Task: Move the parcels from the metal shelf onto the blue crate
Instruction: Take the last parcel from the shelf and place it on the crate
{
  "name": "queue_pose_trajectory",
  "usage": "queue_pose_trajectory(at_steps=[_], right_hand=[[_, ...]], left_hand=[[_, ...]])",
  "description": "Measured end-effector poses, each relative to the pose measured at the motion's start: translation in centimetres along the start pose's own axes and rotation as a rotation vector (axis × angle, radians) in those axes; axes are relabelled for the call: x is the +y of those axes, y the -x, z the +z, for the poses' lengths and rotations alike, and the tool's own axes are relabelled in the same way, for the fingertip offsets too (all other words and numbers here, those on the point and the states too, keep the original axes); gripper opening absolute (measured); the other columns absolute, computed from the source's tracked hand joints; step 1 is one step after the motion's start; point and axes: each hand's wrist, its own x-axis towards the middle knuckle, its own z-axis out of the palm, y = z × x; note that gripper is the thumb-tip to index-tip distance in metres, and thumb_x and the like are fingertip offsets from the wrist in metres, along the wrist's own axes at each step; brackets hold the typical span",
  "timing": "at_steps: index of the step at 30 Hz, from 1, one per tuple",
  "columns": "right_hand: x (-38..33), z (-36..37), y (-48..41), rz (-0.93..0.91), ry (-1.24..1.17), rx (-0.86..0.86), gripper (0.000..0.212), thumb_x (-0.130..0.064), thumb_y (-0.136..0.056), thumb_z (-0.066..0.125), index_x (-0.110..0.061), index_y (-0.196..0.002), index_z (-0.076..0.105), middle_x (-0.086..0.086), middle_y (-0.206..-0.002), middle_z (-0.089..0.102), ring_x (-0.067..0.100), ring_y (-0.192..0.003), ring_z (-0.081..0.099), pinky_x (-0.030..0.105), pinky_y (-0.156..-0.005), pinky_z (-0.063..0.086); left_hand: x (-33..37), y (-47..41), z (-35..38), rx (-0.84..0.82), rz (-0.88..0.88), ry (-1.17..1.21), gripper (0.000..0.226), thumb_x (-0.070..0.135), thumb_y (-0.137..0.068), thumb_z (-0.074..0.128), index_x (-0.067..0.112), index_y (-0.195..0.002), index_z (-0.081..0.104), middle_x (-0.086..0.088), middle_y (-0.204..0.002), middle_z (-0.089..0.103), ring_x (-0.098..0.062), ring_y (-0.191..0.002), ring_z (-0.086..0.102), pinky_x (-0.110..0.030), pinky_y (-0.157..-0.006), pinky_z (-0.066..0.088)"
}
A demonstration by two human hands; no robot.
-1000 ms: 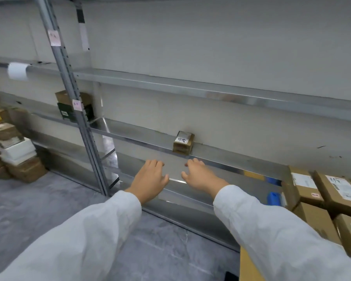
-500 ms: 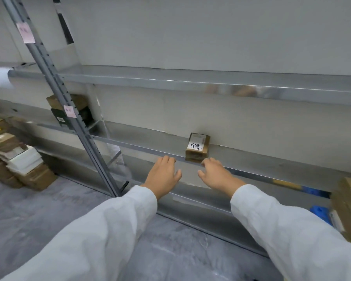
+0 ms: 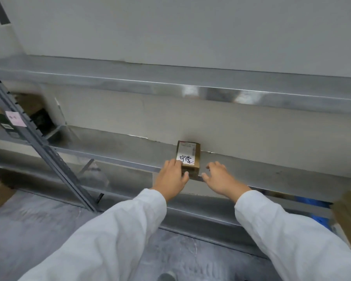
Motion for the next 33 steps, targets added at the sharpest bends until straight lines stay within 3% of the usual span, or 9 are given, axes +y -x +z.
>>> queue_pose_trajectory(at_steps=[4,6,10,16,24,29,33], right_hand=[[-0.1,-1.0,-4.2,0.059,0.003,0.008,0.045,-0.032,-0.099,0.044,-0.005,-0.135,0.044,0.015,-0.136,0.045,0.031,-0.129,0.041,0.039,-0.106,0.036],[-0.6,-1.2,-6.5,0.085,0.027,0.020,0.046,-0.034,-0.099,0.044,-0.006,-0.135,0.045,0.014,-0.136,0.046,0.031,-0.128,0.043,0.039,-0.104,0.038],[-1.2,-0.9,-10.0,0.186,0.093,0.042,0.043,-0.037,-0.099,0.042,-0.010,-0.132,0.047,0.013,-0.130,0.050,0.031,-0.118,0.049,0.041,-0.096,0.043],[-1.7,1.4,-13.6,0.247,0.102,-0.024,0.047,-0.041,-0.100,0.040,-0.007,-0.131,0.045,0.016,-0.130,0.049,0.032,-0.120,0.048,0.039,-0.101,0.042],[-1.7,4.2,-15.8,0.345,-0.140,-0.070,0.046,-0.042,-0.102,0.033,-0.005,-0.127,0.046,0.017,-0.123,0.055,0.030,-0.104,0.060,0.034,-0.090,0.049],[-1.9,5.6,-15.3,0.340,-0.379,-0.002,0.044,-0.040,-0.104,0.029,-0.008,-0.135,0.034,0.014,-0.133,0.047,0.028,-0.114,0.056,0.040,-0.100,0.045],[-1.7,6.2,-15.3,0.375,-0.434,0.021,0.047,-0.041,-0.104,0.028,-0.011,-0.140,0.029,0.015,-0.134,0.042,0.029,-0.115,0.055,0.033,-0.096,0.043]], left_hand=[[-2.6,-3.7,1.2,-0.013,-0.167,0.216,0.038,0.032,-0.099,0.046,0.010,-0.130,0.049,-0.007,-0.129,0.051,-0.016,-0.114,0.040,-0.029,-0.096,0.036],[-4.3,-5.6,1.8,-0.053,-0.147,0.203,0.037,0.033,-0.100,0.045,0.010,-0.128,0.049,-0.007,-0.128,0.051,-0.015,-0.110,0.039,-0.029,-0.093,0.036],[-7.6,-8.9,1.9,-0.146,-0.061,0.097,0.042,0.036,-0.100,0.043,0.009,-0.132,0.046,-0.009,-0.133,0.049,-0.024,-0.125,0.041,-0.036,-0.104,0.037],[-9.5,-13.8,3.1,-0.226,-0.022,0.119,0.046,0.039,-0.099,0.045,0.009,-0.134,0.046,-0.013,-0.133,0.049,-0.028,-0.126,0.041,-0.035,-0.104,0.034],[-10.1,-15.2,6.0,-0.216,-0.046,0.369,0.049,0.041,-0.095,0.055,0.010,-0.132,0.044,-0.011,-0.125,0.050,-0.026,-0.117,0.050,-0.040,-0.099,0.045],[-10.2,-14.7,7.0,-0.181,-0.069,0.611,0.043,0.037,-0.096,0.057,0.018,-0.132,0.042,-0.004,-0.123,0.045,-0.019,-0.107,0.059,-0.032,-0.096,0.048],[-10.4,-14.1,8.1,-0.162,-0.174,0.791,0.041,0.034,-0.094,0.061,0.028,-0.130,0.042,0.001,-0.123,0.054,-0.012,-0.109,0.059,-0.030,-0.096,0.049]])
